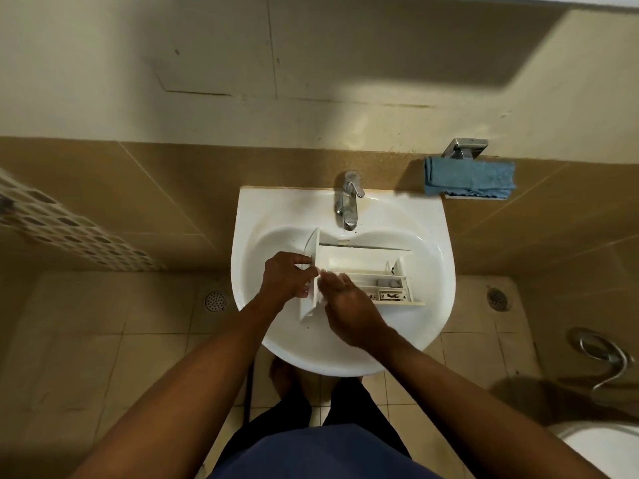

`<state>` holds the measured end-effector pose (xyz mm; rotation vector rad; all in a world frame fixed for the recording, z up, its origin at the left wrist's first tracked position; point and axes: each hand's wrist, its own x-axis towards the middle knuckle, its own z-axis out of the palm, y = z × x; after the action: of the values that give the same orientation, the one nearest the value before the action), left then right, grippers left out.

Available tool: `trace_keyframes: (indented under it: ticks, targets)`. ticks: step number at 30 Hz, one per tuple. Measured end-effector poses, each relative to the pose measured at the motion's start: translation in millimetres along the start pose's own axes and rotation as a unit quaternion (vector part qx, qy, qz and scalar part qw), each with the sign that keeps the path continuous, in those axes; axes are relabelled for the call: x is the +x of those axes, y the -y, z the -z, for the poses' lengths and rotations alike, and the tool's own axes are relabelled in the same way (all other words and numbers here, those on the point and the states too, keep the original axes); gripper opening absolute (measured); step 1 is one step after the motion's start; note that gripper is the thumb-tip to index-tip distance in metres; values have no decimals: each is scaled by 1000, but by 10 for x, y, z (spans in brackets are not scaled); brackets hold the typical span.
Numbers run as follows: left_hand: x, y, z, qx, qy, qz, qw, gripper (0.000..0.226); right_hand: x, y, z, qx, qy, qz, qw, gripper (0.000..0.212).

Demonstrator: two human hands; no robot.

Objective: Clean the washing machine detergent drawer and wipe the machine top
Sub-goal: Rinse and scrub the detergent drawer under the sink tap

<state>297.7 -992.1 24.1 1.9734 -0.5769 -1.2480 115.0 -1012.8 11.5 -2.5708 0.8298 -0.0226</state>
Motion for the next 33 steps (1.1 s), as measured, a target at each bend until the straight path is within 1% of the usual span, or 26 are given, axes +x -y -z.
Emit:
trace_keyframes:
  ticks: [3, 6, 8, 10, 12, 16, 18, 20, 22, 25, 28, 31, 33]
  targets:
    - [4, 6, 10, 1, 1, -1, 1000, 37, -358, 56, -46, 1, 28, 31, 999, 59]
    - [6, 9, 3, 9, 0, 3, 1000, 38, -196, -72, -47, -40, 27, 39, 998, 61]
    - [-3, 3, 3, 7, -2, 5, 1000, 38, 68, -131, -45, -57, 17, 26, 998, 62]
    - [-16, -12, 6, 3, -3, 1, 1000, 37, 272, -137, -20, -47, 24, -6, 999, 64]
    - [-24, -15, 0, 2, -3, -3, 1000, 36, 295, -97, -38, -43, 20, -23, 999, 65]
    - [-19, -8, -9, 4, -8, -2, 1000, 34, -155, 20, -96, -40, 17, 16, 999, 62]
    - [-25, -5, 0, -3, -7, -3, 1000, 33, -363, 22, -89, -43, 36, 46, 997, 61]
    - [-29, -3, 1, -3, -5, -4, 1000, 33, -339, -72, -68, -59, 33, 63, 996, 61]
    - [-34, -9, 3, 3, -3, -8, 1000, 34, -134, -167, -61, -85, 32, 53, 994, 61]
    - [-38, -3, 1, 5, -7, -11, 1000, 34, 158, -214, -43, -94, 33, 6, 995, 63]
    - [-34, -4, -14, 2, -9, -9, 1000, 34, -31, -34, -78, -84, 11, -26, 996, 64]
    - [-16, 12, -13, 5, -8, -7, 1000, 36, -409, 102, -100, -63, -6, -9, 998, 62]
    - [-8, 19, -10, 4, -7, -4, 1000, 38, -430, 51, -91, -73, -8, 7, 997, 60]
